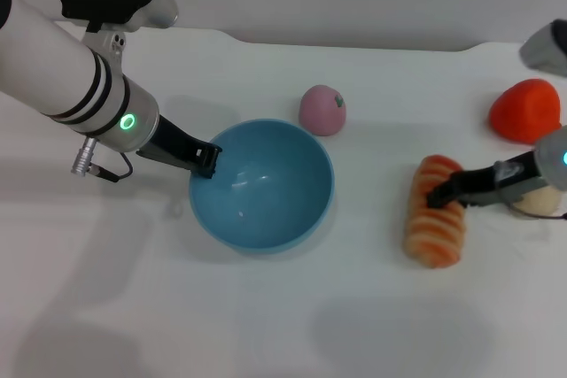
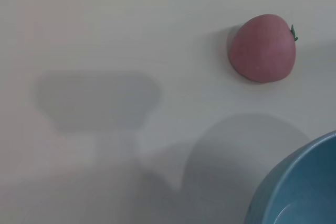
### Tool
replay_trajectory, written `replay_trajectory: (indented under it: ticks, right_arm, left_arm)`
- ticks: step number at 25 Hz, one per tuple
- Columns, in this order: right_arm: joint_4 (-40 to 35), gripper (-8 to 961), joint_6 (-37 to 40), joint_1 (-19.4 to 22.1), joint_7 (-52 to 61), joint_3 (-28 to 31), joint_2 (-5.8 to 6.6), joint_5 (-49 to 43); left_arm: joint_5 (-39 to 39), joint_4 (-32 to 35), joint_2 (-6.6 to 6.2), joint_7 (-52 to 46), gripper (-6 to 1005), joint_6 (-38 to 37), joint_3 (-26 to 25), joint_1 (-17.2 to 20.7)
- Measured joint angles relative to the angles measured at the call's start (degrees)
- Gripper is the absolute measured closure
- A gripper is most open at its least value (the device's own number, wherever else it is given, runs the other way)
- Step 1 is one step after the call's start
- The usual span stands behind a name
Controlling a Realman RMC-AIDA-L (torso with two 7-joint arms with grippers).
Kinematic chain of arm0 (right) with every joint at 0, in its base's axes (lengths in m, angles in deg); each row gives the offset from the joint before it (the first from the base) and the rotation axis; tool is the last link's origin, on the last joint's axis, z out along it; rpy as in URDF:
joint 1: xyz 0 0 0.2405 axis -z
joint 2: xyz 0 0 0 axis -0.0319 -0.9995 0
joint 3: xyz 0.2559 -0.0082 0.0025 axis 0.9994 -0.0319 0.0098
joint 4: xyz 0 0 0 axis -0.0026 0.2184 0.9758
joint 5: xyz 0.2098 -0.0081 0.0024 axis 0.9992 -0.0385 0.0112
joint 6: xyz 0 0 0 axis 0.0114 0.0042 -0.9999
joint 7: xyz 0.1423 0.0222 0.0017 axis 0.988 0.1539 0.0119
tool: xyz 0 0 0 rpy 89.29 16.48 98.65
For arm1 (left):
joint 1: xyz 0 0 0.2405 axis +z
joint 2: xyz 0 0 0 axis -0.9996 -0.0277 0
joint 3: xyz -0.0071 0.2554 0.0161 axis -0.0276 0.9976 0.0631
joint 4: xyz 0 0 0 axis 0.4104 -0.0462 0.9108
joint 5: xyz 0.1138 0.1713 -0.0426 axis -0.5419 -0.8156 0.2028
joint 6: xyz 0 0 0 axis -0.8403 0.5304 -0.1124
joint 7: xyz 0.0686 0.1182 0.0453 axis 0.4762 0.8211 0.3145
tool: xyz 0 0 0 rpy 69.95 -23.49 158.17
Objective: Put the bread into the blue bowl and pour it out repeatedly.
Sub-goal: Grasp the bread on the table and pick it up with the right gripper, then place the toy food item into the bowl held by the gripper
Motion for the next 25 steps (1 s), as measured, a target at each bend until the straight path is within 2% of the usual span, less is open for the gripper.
replay_trajectory:
  ticks: [3, 10, 17, 25]
  right_arm:
    - [-4.1, 561, 2.1, 1.9, -0.7, 0.2, 0.05, 1.7]
    - [-11.1, 625, 6.0, 6.0, -7.3, 0.4, 1.03, 10.1]
    - [-20.4, 660, 10.5, 8.5, -24.8, -1.4, 0.06, 24.0]
    - [-21.0, 721, 9.8, 7.9, -36.6, -6.0, -0.21, 37.6]
  left_arm:
    - [0.0, 0.2, 0.0, 0.0, 999, 0.0, 0.0, -0.1]
    - [0.0, 1.5, 0.0, 0.0, 1000, -0.6, -0.1, -0.6]
    - [0.0, 4.9, 0.11, -0.5, 1000, 0.2, 1.1, -3.6]
    - [6.3, 10.7, 0.29, -0.1, 999, -4.1, 6.2, -8.3]
